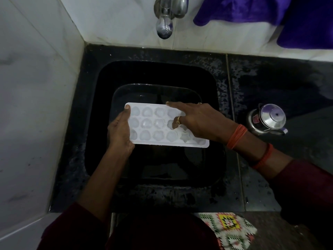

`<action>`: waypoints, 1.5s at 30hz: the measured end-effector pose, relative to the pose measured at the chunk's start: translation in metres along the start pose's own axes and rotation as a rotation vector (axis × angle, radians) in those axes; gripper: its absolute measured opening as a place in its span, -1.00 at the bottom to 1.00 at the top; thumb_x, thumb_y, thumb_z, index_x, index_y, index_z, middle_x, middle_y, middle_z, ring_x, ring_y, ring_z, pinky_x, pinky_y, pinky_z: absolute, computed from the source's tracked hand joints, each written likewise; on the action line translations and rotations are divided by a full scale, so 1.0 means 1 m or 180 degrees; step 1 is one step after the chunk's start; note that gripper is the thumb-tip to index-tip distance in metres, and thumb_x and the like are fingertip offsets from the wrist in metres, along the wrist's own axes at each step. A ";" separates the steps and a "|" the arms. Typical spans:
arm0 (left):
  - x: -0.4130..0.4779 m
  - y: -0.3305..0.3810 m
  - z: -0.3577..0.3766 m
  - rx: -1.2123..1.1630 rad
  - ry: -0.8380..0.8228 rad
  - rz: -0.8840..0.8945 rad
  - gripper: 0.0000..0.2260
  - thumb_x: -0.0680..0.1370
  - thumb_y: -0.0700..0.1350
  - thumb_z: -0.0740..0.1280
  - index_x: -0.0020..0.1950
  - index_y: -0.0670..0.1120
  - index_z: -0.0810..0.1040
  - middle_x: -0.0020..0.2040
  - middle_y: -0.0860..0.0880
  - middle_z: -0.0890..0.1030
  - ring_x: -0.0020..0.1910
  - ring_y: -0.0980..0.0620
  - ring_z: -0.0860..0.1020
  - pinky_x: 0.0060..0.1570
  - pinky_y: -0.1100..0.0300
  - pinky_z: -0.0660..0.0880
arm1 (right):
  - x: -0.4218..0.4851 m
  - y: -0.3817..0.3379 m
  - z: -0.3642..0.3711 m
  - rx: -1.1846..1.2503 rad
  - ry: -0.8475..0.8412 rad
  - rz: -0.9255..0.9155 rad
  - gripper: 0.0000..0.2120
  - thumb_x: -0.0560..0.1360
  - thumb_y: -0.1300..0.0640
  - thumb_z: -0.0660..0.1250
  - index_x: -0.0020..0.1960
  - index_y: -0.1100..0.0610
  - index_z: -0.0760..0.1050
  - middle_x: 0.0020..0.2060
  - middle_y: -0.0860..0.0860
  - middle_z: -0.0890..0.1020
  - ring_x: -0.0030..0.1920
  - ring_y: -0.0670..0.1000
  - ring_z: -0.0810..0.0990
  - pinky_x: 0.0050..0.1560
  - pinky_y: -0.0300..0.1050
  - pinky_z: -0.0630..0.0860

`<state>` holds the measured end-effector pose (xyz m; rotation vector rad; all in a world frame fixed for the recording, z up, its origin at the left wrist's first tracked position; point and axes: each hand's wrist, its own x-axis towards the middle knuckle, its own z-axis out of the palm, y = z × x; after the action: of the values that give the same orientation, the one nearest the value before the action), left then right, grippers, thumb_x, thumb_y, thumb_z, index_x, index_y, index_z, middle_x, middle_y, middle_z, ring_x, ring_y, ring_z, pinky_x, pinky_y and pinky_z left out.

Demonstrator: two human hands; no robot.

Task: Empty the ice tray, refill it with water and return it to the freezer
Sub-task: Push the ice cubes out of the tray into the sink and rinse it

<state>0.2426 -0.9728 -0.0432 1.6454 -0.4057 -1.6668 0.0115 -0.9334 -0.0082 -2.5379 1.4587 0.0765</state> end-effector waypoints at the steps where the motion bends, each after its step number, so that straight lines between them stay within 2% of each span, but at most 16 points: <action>1: 0.000 0.000 0.000 0.0000 0.0000 -0.0005 -0.75 0.58 0.09 0.42 0.06 -0.08 0.69 0.03 -0.11 0.75 -0.04 -0.16 0.74 -0.13 -0.14 0.69 | 0.000 0.000 0.001 0.0005 0.0023 -0.0001 -0.46 0.20 0.42 0.58 0.04 -0.07 0.66 0.42 0.14 0.50 0.11 0.17 0.69 -0.31 -0.13 0.49; 3: 0.000 0.000 0.000 -0.0011 0.0005 0.0001 -0.76 0.58 0.09 0.43 0.05 -0.08 0.69 0.03 -0.11 0.75 -0.04 -0.16 0.74 -0.15 -0.12 0.69 | -0.001 0.000 0.003 0.0020 0.0115 0.0009 -0.46 0.20 0.42 0.58 0.04 -0.07 0.66 0.41 0.13 0.51 0.16 0.19 0.67 -0.31 -0.11 0.52; 6: 0.000 0.001 0.000 -0.0040 0.0014 0.0036 -0.76 0.58 0.07 0.43 0.06 -0.09 0.68 0.04 -0.12 0.75 -0.05 -0.15 0.74 -0.24 -0.05 0.69 | -0.001 -0.005 0.004 0.0026 0.0218 0.0059 -0.49 0.29 0.38 0.58 0.11 -0.09 0.65 0.45 0.11 0.46 0.31 0.20 0.58 -0.14 0.11 0.62; 9: -0.001 0.002 0.000 -0.0031 0.0028 0.0034 -0.74 0.59 0.07 0.42 0.10 -0.10 0.68 0.04 -0.12 0.74 -0.04 -0.15 0.74 -0.23 -0.05 0.70 | -0.002 -0.009 0.003 0.0010 0.0156 0.0118 -0.53 0.38 0.36 0.52 0.17 -0.07 0.64 0.52 0.12 0.36 0.40 0.23 0.50 0.02 0.25 0.59; 14: 0.000 0.000 0.000 -0.0045 0.0033 0.0016 -0.71 0.57 0.09 0.43 0.12 -0.10 0.68 0.06 -0.13 0.74 0.00 -0.18 0.73 -0.08 -0.17 0.68 | -0.004 -0.010 0.003 -0.0154 0.0161 0.0140 -0.62 0.44 0.31 0.49 0.16 -0.03 0.62 0.55 0.16 0.30 0.29 0.27 0.57 -0.12 0.23 0.64; 21: -0.001 0.002 0.002 -0.0032 0.0019 0.0051 -0.71 0.59 0.08 0.42 0.15 -0.12 0.67 0.05 -0.12 0.74 -0.02 -0.16 0.74 -0.08 -0.16 0.69 | -0.005 -0.007 0.006 -0.0103 0.0241 0.0137 -0.56 0.40 0.31 0.53 0.13 -0.10 0.57 0.53 0.10 0.35 0.36 0.20 0.54 -0.06 0.16 0.65; 25: -0.001 0.002 0.003 -0.0021 0.0002 0.0051 -0.70 0.58 0.08 0.43 0.14 -0.11 0.67 0.07 -0.13 0.74 0.00 -0.18 0.73 -0.04 -0.20 0.67 | -0.006 -0.007 0.004 -0.0157 0.0258 0.0099 -0.64 0.40 0.25 0.55 0.13 -0.06 0.64 0.51 0.13 0.37 0.30 0.22 0.56 -0.08 0.20 0.61; 28: -0.002 0.003 0.004 0.0019 0.0015 0.0079 -0.75 0.59 0.08 0.42 0.08 -0.10 0.68 0.07 -0.14 0.74 0.00 -0.19 0.73 -0.04 -0.20 0.67 | -0.006 -0.007 0.007 -0.0224 0.0214 0.0088 -0.58 0.36 0.26 0.58 0.14 -0.06 0.63 0.50 0.14 0.39 0.26 0.24 0.57 -0.09 0.20 0.60; 33: -0.003 0.001 0.003 -0.0001 0.0010 0.0065 -0.74 0.59 0.08 0.42 0.09 -0.10 0.67 0.06 -0.14 0.74 -0.01 -0.18 0.73 -0.06 -0.18 0.68 | -0.006 -0.007 0.007 -0.0298 0.0221 0.0114 -0.57 0.42 0.31 0.47 0.20 -0.07 0.55 0.52 0.13 0.34 0.25 0.21 0.55 -0.07 0.13 0.60; 40: -0.004 0.003 0.003 -0.0011 0.0057 0.0111 -0.76 0.60 0.06 0.41 0.08 -0.11 0.67 0.08 -0.15 0.73 0.02 -0.19 0.72 -0.01 -0.19 0.67 | -0.008 -0.007 0.009 -0.0249 0.0333 0.0036 -0.64 0.46 0.23 0.49 0.20 -0.04 0.56 0.50 0.16 0.37 0.26 0.21 0.56 -0.05 0.16 0.62; 45: -0.003 0.002 0.003 -0.0004 0.0066 0.0124 -0.69 0.59 0.07 0.42 0.17 -0.14 0.67 0.05 -0.13 0.74 -0.01 -0.17 0.73 -0.04 -0.17 0.68 | -0.004 -0.008 0.008 -0.0385 0.0180 0.0087 -0.61 0.47 0.25 0.44 0.23 -0.07 0.56 0.55 0.15 0.28 0.23 0.21 0.54 -0.08 0.14 0.61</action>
<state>0.2401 -0.9727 -0.0391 1.6423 -0.4239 -1.6198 0.0169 -0.9242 -0.0136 -2.6358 1.5546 0.1011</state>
